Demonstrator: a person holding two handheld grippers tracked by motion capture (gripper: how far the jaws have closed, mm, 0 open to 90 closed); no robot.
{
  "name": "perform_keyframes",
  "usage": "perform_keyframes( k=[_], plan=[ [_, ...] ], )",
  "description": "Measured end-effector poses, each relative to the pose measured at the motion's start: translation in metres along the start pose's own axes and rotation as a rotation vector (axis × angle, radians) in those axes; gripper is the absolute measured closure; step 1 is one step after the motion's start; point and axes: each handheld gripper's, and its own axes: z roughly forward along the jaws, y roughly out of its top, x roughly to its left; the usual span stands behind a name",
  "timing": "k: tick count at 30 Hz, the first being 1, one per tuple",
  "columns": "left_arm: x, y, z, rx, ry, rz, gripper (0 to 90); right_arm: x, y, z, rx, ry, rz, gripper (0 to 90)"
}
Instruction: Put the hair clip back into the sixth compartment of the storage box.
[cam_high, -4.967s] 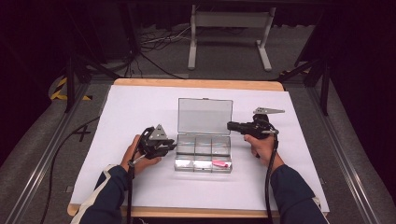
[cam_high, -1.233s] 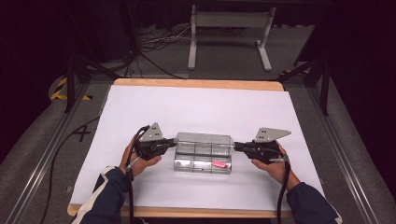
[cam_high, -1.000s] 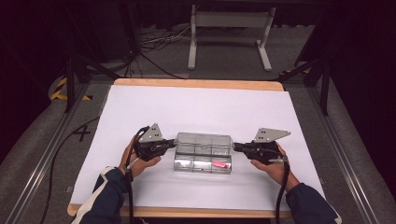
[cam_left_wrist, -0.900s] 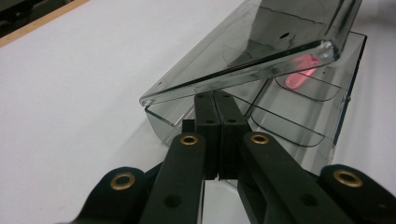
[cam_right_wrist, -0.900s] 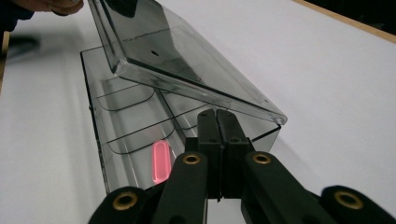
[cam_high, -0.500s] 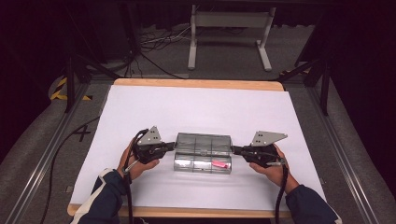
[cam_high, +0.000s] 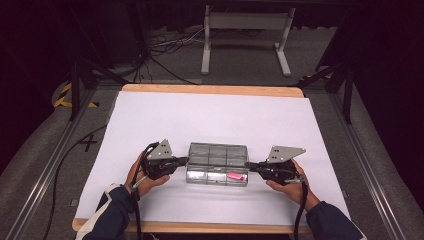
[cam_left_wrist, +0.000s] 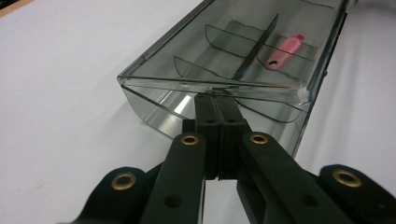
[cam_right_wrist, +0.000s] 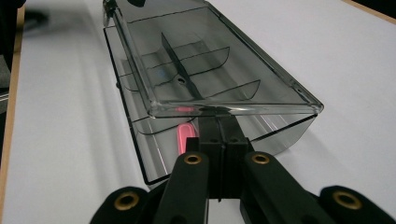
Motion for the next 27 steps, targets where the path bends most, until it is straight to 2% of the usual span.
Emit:
perform_keyframes(
  k=[4, 11, 27],
  plan=[
    [-0.003, -0.001, 0.001, 0.004, -0.004, -0.001, 89.9, 0.003, -0.001, -0.003, 0.007, 0.002, -0.006, 90.0],
    [-0.009, -0.003, 0.002, 0.027, -0.006, 0.025, 89.9, 0.006, -0.004, -0.006, 0.020, 0.002, -0.014, 90.0],
    [-0.016, -0.007, 0.000, 0.055, -0.002, 0.057, 89.6, 0.015, -0.007, -0.003, 0.045, 0.014, -0.040, 90.0]
  ],
)
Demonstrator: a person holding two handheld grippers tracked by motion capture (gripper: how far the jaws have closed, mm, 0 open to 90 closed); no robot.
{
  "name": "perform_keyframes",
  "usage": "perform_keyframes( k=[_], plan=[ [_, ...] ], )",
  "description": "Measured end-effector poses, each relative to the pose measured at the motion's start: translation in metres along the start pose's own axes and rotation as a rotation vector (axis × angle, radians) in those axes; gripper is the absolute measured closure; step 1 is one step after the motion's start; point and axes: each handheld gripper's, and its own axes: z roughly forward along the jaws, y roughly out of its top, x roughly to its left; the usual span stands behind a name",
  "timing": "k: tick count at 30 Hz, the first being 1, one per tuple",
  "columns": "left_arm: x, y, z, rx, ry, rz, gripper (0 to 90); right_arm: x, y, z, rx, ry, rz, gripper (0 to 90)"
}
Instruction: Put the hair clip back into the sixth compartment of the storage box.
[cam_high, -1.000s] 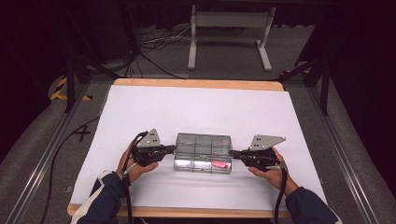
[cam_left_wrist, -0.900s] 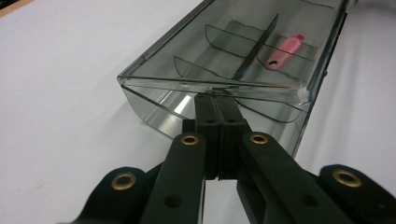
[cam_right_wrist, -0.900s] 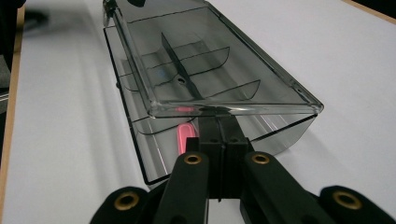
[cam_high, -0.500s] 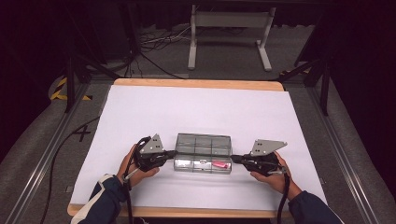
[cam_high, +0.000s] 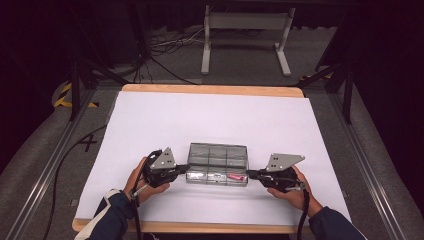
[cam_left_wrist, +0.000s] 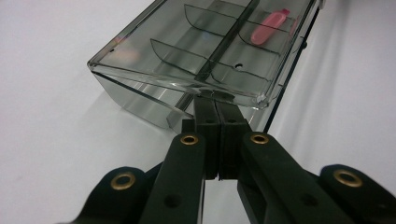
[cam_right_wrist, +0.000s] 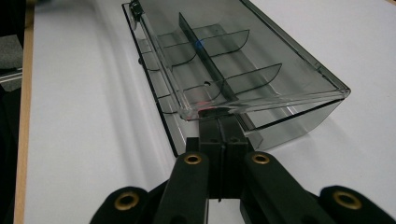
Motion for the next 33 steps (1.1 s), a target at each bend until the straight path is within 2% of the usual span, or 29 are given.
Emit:
perform_keyframes(
  k=[7, 33],
  plan=[
    [-0.002, -0.003, 0.000, 0.011, -0.002, 0.010, 89.8, 0.003, -0.003, -0.003, 0.004, 0.005, -0.001, 90.0],
    [-0.003, -0.013, 0.000, 0.035, 0.006, -0.004, 89.2, 0.007, -0.010, -0.001, 0.046, 0.008, -0.013, 90.0]
  ],
)
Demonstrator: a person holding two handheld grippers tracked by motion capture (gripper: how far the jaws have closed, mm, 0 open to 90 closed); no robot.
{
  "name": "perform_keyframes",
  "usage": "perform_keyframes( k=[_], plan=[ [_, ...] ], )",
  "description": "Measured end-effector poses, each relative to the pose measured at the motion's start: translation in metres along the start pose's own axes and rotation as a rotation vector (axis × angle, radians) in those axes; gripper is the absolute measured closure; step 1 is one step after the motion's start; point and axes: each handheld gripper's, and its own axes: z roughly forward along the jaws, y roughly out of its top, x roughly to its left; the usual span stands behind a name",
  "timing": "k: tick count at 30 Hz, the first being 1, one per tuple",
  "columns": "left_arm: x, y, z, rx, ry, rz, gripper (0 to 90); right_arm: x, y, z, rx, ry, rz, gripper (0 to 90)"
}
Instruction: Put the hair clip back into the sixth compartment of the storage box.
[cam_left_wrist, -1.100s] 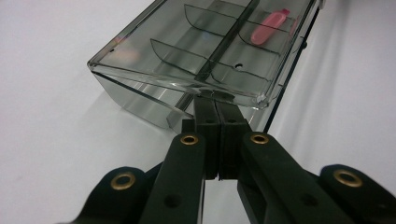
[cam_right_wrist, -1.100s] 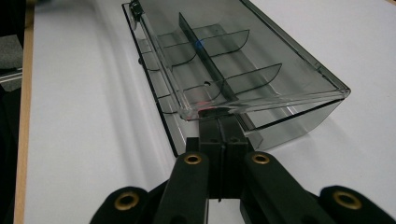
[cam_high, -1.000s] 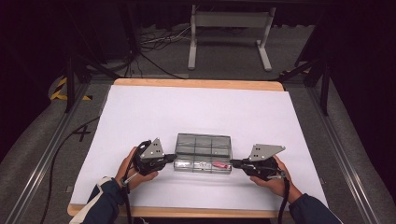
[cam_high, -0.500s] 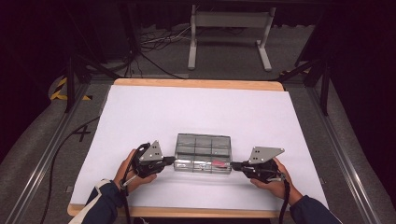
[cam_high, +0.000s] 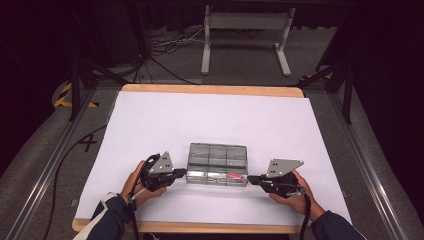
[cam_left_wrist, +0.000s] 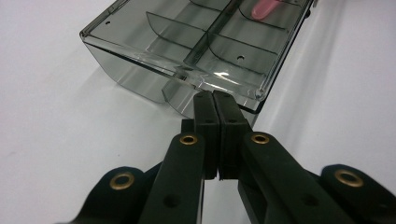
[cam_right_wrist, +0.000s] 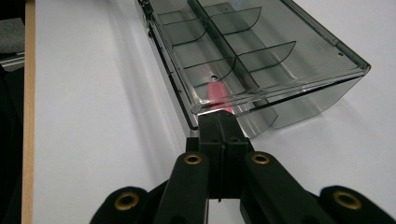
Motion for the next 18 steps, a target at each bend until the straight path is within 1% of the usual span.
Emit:
perform_keyframes(
  k=[5, 11, 12, 18],
  plan=[
    [-0.0001, -0.0015, 0.0003, 0.002, -0.003, -0.001, 89.4, 0.0002, -0.0006, -0.0001, 0.004, -0.001, -0.001, 90.0],
    [0.0002, -0.0034, 0.0027, 0.018, -0.006, -0.001, 89.1, -0.0005, -0.0015, 0.0004, 0.008, -0.004, 0.002, 90.0],
    [0.0000, -0.0039, 0.0040, 0.026, -0.005, 0.004, 89.1, -0.0005, -0.0017, 0.0003, 0.009, -0.003, 0.004, 90.0],
    [0.0012, -0.0047, 0.0057, 0.030, -0.008, 0.003, 89.2, -0.0006, -0.0030, 0.0004, 0.012, -0.002, 0.005, 90.0]
  ],
)
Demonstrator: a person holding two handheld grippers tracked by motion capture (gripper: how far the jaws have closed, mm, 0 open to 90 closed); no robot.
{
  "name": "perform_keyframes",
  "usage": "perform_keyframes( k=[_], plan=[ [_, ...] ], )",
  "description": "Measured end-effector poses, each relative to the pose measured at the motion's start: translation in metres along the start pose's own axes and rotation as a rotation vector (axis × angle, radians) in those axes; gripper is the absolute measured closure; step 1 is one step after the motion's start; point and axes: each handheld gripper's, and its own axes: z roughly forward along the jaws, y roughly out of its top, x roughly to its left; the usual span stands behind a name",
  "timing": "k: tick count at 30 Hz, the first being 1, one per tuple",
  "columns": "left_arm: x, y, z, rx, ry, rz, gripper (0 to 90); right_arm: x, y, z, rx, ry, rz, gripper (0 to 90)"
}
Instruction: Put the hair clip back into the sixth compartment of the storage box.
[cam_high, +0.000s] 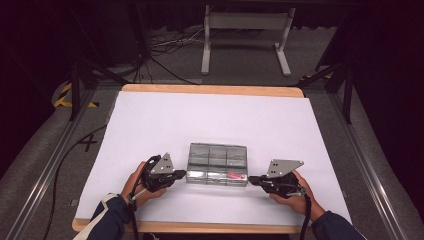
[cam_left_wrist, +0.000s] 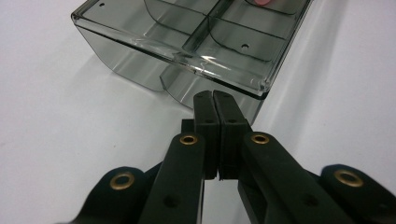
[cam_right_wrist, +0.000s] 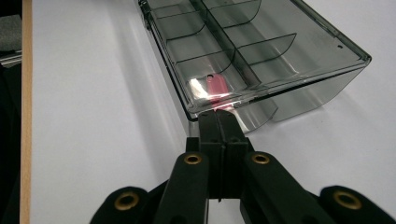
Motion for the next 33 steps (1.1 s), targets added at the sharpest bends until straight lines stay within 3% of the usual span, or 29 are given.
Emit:
perform_keyframes(
  k=[16, 22, 33],
  plan=[
    [0.002, -0.002, 0.002, -0.002, -0.008, 0.002, 88.0, -0.002, 0.000, 0.001, 0.014, -0.009, -0.006, 90.0],
    [0.003, -0.001, 0.000, 0.005, 0.001, 0.023, 87.7, -0.004, 0.001, 0.000, 0.018, -0.019, -0.010, 90.0],
    [0.008, -0.003, -0.009, -0.008, 0.027, 0.017, 87.3, -0.006, 0.003, -0.003, 0.017, -0.043, -0.014, 90.0]
  ],
)
